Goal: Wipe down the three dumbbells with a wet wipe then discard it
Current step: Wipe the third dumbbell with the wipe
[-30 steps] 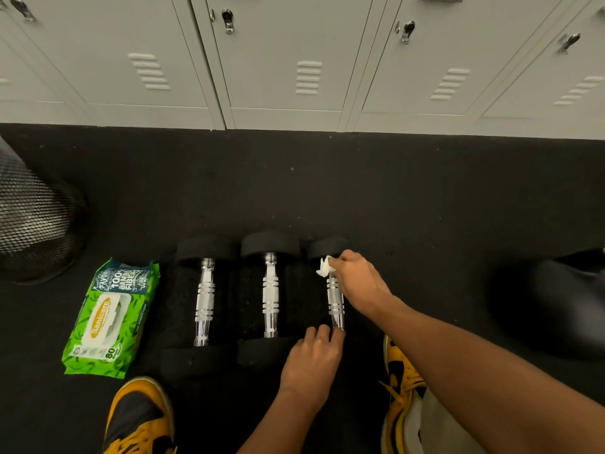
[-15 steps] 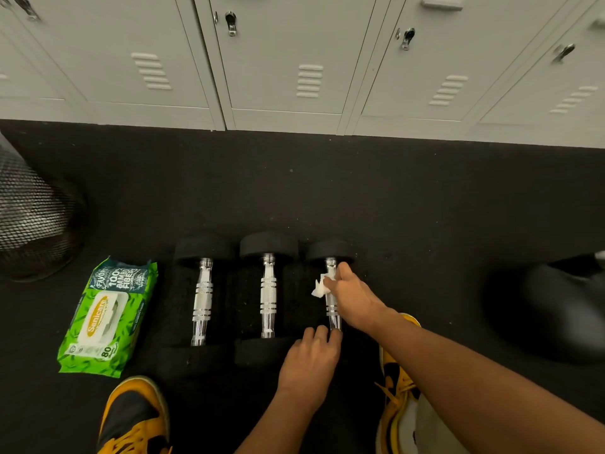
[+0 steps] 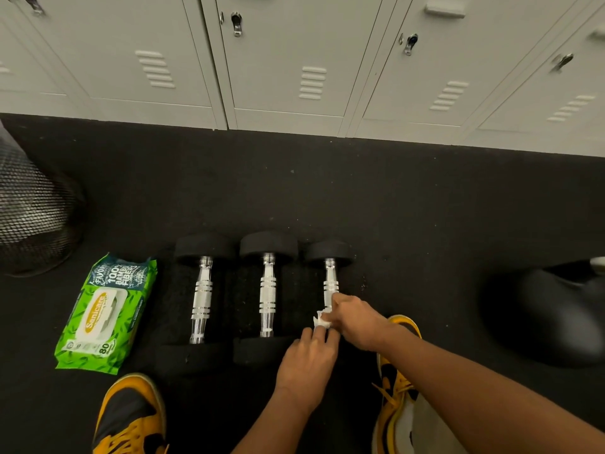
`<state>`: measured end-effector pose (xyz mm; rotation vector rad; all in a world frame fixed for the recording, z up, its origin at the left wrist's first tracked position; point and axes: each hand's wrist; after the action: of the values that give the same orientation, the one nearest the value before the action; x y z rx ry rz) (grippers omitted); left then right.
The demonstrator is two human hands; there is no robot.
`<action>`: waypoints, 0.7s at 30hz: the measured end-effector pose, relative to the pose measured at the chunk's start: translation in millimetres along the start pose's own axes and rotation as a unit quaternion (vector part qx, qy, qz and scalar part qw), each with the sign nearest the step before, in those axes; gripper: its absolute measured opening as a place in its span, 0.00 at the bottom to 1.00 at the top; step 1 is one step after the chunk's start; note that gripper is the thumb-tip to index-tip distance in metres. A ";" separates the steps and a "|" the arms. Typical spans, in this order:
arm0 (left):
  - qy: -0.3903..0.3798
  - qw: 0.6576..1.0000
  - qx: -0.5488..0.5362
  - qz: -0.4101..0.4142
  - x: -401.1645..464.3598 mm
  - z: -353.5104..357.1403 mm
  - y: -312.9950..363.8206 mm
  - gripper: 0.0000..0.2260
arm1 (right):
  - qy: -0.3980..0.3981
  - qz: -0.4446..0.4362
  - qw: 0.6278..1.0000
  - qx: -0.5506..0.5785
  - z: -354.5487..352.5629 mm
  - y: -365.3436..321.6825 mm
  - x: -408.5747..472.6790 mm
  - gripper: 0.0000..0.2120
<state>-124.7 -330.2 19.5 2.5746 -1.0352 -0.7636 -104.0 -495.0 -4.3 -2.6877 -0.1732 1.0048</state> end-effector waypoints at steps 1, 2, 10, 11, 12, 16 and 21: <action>-0.001 1.000 0.001 0.000 0.3 0.0 -0.5 0.28 | -0.007 -0.002 1.000 0.017 3.1 0.4 -1.0 0.13; -0.001 1.000 0.003 0.000 0.7 0.5 -1.0 0.27 | -0.012 -0.004 0.999 0.032 6.0 0.2 -2.6 0.13; 0.002 0.999 0.042 0.006 0.9 3.9 -5.8 0.25 | -0.007 -0.025 0.998 0.062 2.0 2.4 -7.5 0.14; 0.001 0.999 0.046 0.005 0.4 3.6 -6.4 0.25 | 0.004 -0.023 0.996 0.083 2.1 4.1 -9.2 0.14; 0.001 0.999 0.050 0.005 -0.2 4.0 -7.2 0.26 | 0.021 -0.015 0.994 0.106 2.3 5.6 -10.8 0.13; 0.011 0.998 0.055 0.003 -2.8 4.2 -10.5 0.26 | 0.147 0.058 0.971 0.180 -4.7 9.8 -8.8 0.12; 0.009 1.000 0.026 0.006 -3.3 6.5 -17.0 0.26 | 0.236 0.113 0.952 0.156 -36.4 11.0 14.5 0.15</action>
<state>-120.8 -316.0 8.2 2.6117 -1.0769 -0.7194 -69.0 -510.1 9.8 -2.5930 0.3639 0.3690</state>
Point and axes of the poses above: each hand's wrist, its own x-axis towards the middle knuckle, its own z-axis out of the palm, y = z × x, and after that the axes turned 4 degrees about -x, right-handed
